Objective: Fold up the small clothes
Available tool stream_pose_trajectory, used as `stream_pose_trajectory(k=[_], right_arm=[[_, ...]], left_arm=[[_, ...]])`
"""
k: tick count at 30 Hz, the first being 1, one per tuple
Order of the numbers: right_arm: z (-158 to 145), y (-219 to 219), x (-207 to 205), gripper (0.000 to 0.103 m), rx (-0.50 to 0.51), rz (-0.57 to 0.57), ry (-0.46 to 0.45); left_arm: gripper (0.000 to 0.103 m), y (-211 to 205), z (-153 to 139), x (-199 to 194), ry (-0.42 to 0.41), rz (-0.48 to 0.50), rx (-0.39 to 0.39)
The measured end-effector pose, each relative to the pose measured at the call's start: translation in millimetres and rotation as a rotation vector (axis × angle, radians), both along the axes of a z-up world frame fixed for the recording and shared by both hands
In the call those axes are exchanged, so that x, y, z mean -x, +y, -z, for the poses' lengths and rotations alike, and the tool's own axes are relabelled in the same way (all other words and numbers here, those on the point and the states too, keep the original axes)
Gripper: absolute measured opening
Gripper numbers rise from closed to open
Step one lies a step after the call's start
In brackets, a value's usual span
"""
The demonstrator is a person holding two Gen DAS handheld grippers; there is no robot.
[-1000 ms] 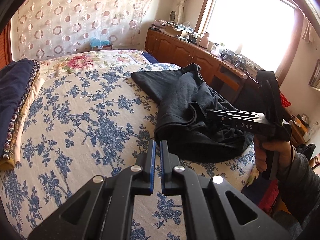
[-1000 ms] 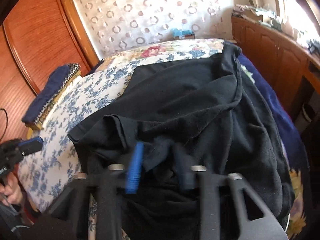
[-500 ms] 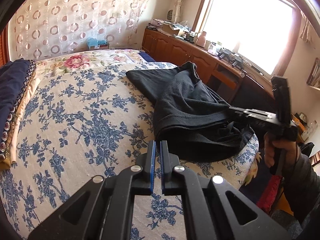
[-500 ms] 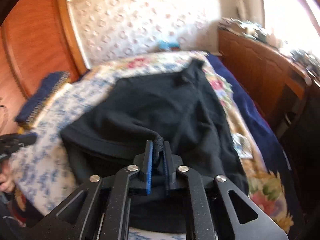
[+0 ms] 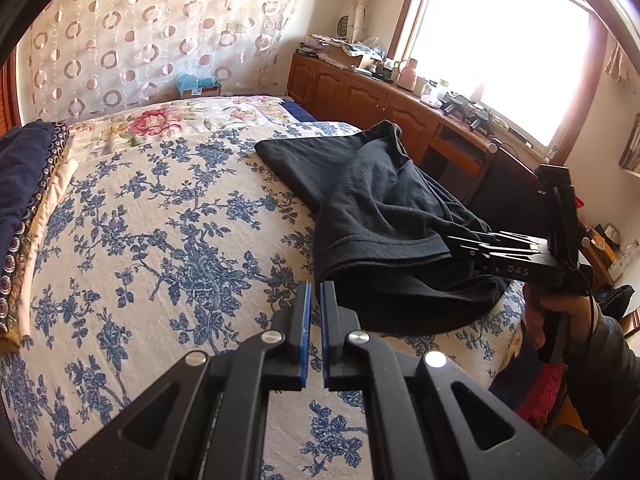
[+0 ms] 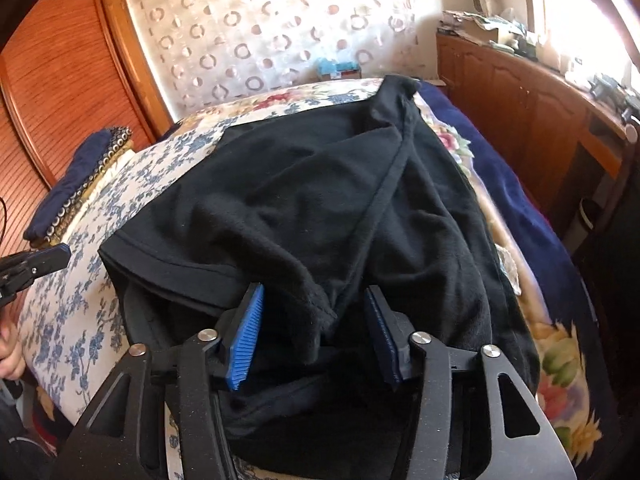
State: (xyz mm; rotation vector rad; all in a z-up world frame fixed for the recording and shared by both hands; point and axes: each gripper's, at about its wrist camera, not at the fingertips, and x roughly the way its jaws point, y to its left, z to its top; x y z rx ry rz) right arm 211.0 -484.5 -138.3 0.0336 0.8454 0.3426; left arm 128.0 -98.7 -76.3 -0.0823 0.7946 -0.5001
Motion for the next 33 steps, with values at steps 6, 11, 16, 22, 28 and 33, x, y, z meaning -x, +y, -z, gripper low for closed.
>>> stream_pose_trajectory(k=[6, 11, 16, 22, 28, 33], right_arm=[[2, 6, -2, 0.016, 0.024, -0.016, 0.008], [-17, 16, 9, 0.006, 0.031, -0.081, -0.067], [-62, 5, 26, 0.006, -0.017, -0.118, -0.158], [-92, -38, 40, 0.006, 0.007, -0.083, -0.186], [-66, -85, 44, 0.006, 0.095, -0.011, -0.109], [-41, -106, 36, 0.006, 0.114, 0.042, -0.068]], left_arm=[[0.0, 5, 3, 2, 0.009, -0.009, 0.007], [0.0, 8, 1, 3, 0.006, -0.016, 0.013], [0.0, 6, -4, 5, -0.004, -0.011, 0.012], [0.0, -2, -13, 6, -0.022, 0.007, 0.009], [0.0, -12, -17, 5, -0.026, 0.028, 0.011], [0.001, -22, -18, 3, -0.019, 0.045, 0.008]])
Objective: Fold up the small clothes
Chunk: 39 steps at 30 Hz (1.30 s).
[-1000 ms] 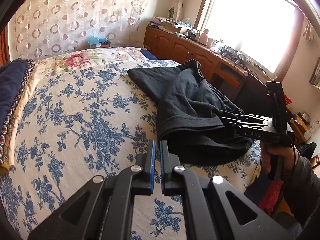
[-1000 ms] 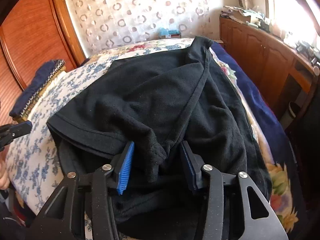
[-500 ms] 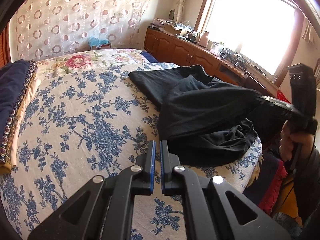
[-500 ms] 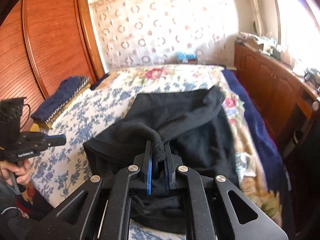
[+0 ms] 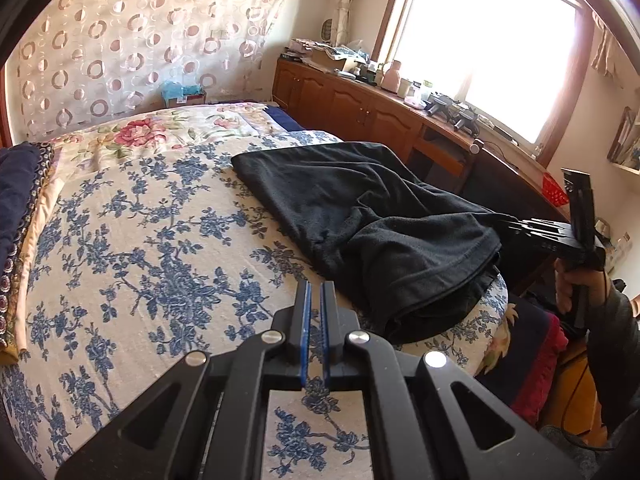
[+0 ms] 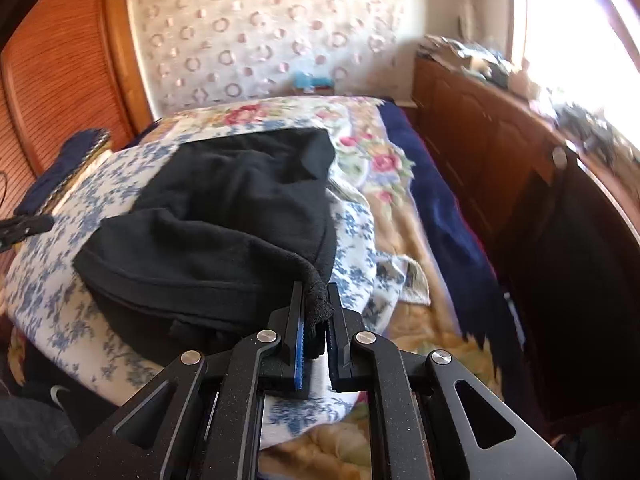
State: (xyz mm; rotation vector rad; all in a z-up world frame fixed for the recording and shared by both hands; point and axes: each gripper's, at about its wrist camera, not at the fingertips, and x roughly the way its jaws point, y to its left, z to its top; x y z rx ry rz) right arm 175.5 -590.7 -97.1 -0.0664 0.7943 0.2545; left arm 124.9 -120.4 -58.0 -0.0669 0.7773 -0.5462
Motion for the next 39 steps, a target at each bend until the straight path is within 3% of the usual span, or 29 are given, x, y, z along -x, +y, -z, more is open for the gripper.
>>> stream_pose_trajectory(k=[8, 12, 29, 35, 37, 39], right_arm=[[9, 11, -1, 0.007, -0.009, -0.021, 0.001], [11, 15, 1, 0.008, -0.005, -0.028, -0.003], [22, 13, -1, 0.008, -0.001, -0.029, 0.013], [24, 13, -2, 0.008, -0.001, -0.028, 0.015], [25, 13, -3, 0.008, -0.004, -0.028, 0.017], [26, 12, -4, 0.008, -0.007, -0.027, 0.019]], left_arm=[[0.001, -28, 13, 8, 0.045, 0.091, 0.022], [0.002, -45, 24, 15, 0.064, 0.151, -0.01], [0.008, -71, 39, 2, 0.103, 0.166, -0.035], [0.008, -71, 44, -11, 0.108, 0.084, -0.058], [0.0, -68, 40, -7, 0.089, 0.113, -0.022], [0.0, -68, 32, 3, 0.067, 0.141, -0.02]])
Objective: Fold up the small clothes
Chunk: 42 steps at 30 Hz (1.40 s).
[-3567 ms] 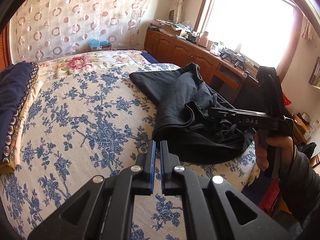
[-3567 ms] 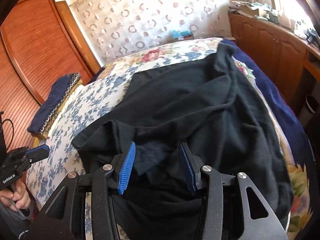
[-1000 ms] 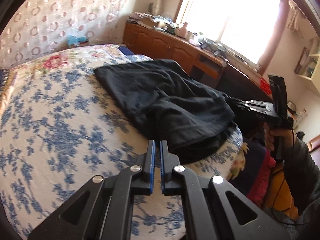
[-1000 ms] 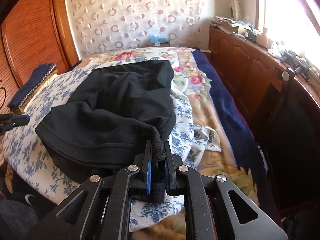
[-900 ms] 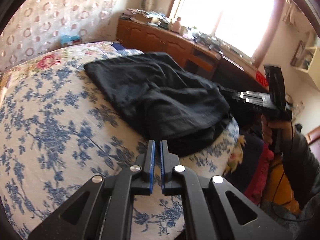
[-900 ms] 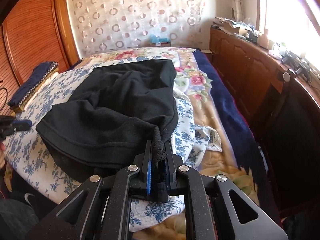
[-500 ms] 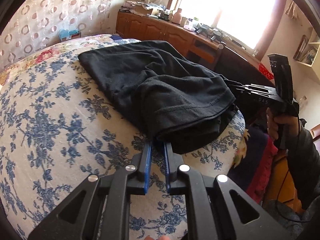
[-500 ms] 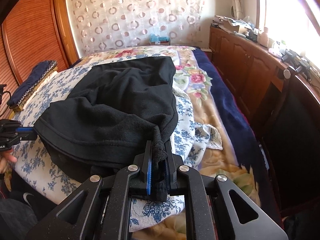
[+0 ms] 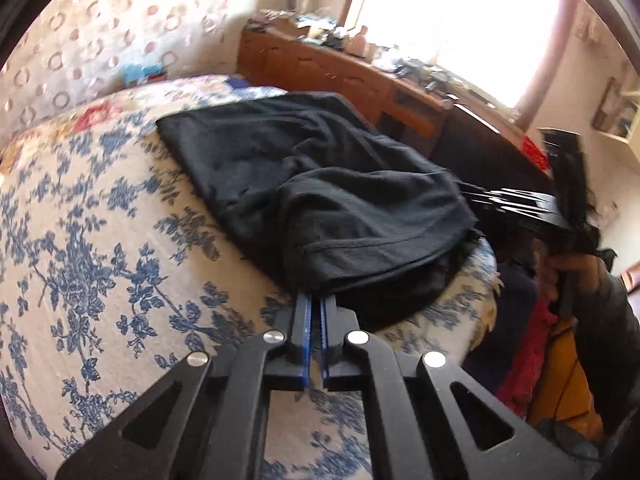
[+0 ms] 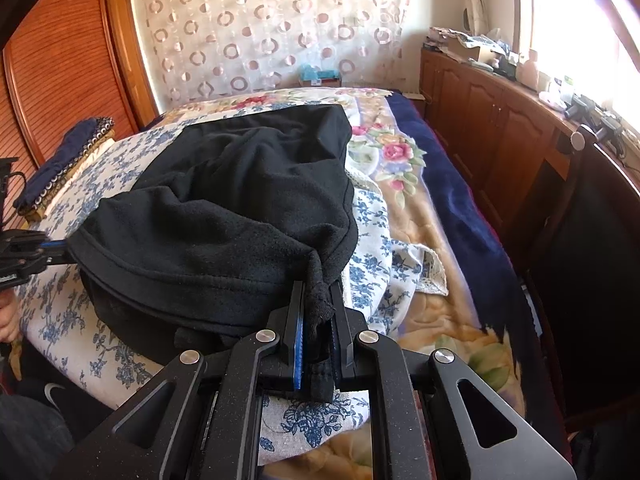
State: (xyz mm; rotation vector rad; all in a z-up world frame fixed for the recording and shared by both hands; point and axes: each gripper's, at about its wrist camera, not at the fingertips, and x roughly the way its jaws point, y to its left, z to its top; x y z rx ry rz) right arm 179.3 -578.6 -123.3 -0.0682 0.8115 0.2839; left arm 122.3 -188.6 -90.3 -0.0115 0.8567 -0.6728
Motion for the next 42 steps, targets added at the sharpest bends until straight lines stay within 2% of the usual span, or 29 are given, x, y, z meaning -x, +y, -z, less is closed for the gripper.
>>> stream_pose_trajectory(k=[4, 6, 9, 13, 20, 21, 24, 27, 32, 37, 42], right_arm=[[0, -4, -2, 0.008, -0.011, 0.004, 0.002], [-3, -6, -2, 0.008, -0.014, 0.006, -0.003], [-4, -7, -1, 0.008, -0.012, 0.005, -0.004], [-2, -6, 1, 0.008, 0.004, 0.002, 0.0], [1, -11, 2, 0.009, -0.03, -0.007, 0.016], [2, -11, 3, 0.012, -0.033, -0.006, 0.018], [4, -11, 2, 0.024, -0.034, -0.002, 0.029], [6, -11, 1, 0.029, -0.032, 0.005, 0.033], [8, -13, 0, 0.031, -0.039, 0.006, 0.043], [5, -15, 4, 0.032, -0.066, 0.004, 0.034], [3, -8, 11, 0.045, -0.066, -0.03, 0.031]], left_arm=[[0.0, -4, -24, 31, -0.012, 0.068, 0.034], [0.0, -7, -29, 42, -0.004, 0.086, 0.024], [0.0, -9, -26, 46, 0.006, 0.054, -0.015], [0.0, 2, -30, 48, -0.002, 0.018, -0.03], [0.005, 22, -44, 57, -0.046, -0.017, -0.014], [0.006, 23, -44, 54, -0.048, -0.024, -0.016], [0.007, 19, -39, 41, -0.021, -0.039, -0.016], [0.008, 10, -35, 32, 0.001, -0.035, 0.006], [0.009, -5, -33, 24, 0.003, -0.018, 0.011], [0.01, -12, -10, 14, 0.063, -0.036, -0.065], [0.011, -11, 13, 10, 0.118, -0.062, -0.104]])
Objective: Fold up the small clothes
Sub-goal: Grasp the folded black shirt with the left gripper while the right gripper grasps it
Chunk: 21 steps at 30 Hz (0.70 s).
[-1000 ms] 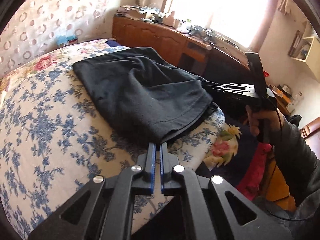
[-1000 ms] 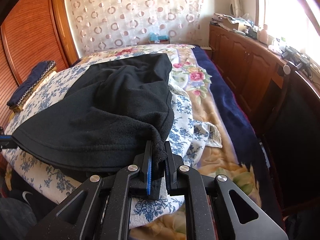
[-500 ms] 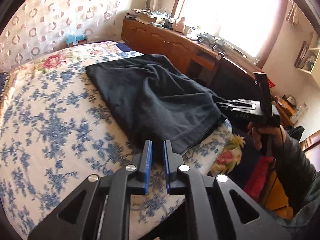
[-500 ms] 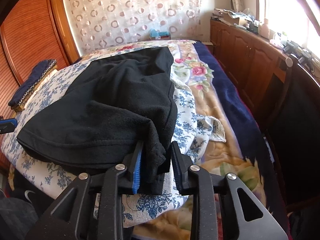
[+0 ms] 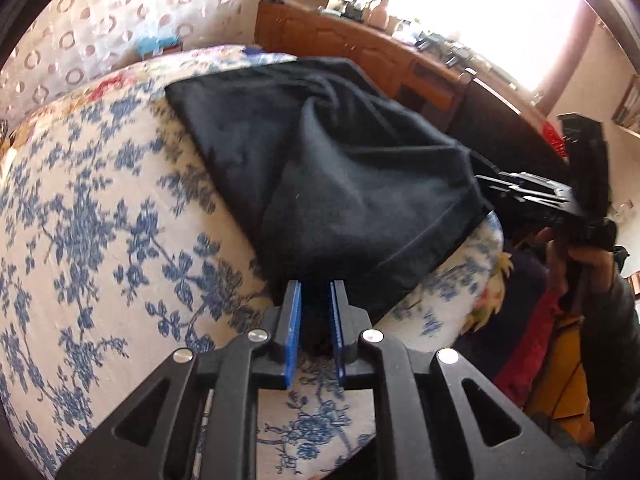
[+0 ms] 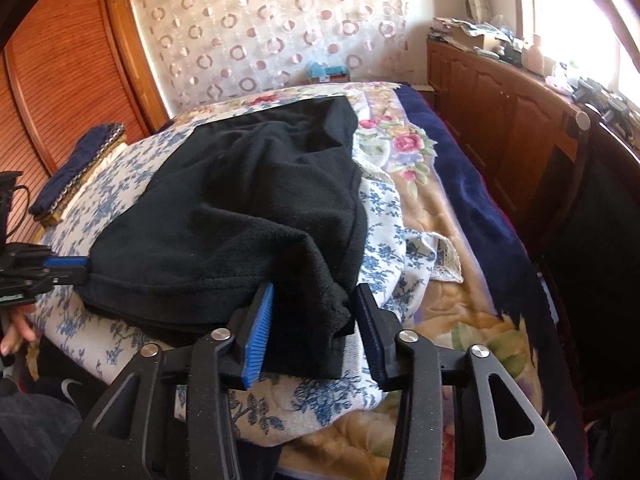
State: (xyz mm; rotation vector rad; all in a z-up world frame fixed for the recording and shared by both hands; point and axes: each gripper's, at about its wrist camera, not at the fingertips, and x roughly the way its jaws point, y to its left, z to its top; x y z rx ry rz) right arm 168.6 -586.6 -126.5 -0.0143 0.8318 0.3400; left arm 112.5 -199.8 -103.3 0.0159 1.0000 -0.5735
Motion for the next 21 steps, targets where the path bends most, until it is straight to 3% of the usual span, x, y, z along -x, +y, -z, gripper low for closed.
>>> stream_pose_trajectory(k=[11, 13, 16, 21], right_arm=[[11, 11, 0, 0.046, 0.052, -0.02, 0.037], [13, 11, 1, 0.046, 0.047, -0.02, 0.04], [13, 10, -1, 0.047, 0.043, -0.021, 0.042], [14, 10, -1, 0.047, 0.036, -0.02, 0.043]], left_arm=[[0.012, 10, 9, 5, -0.004, -0.029, -0.001], [0.018, 17, 10, 3, -0.017, -0.047, -0.022], [0.02, 22, 13, -4, 0.012, -0.048, 0.008], [0.022, 11, 12, -1, -0.024, -0.032, -0.045]])
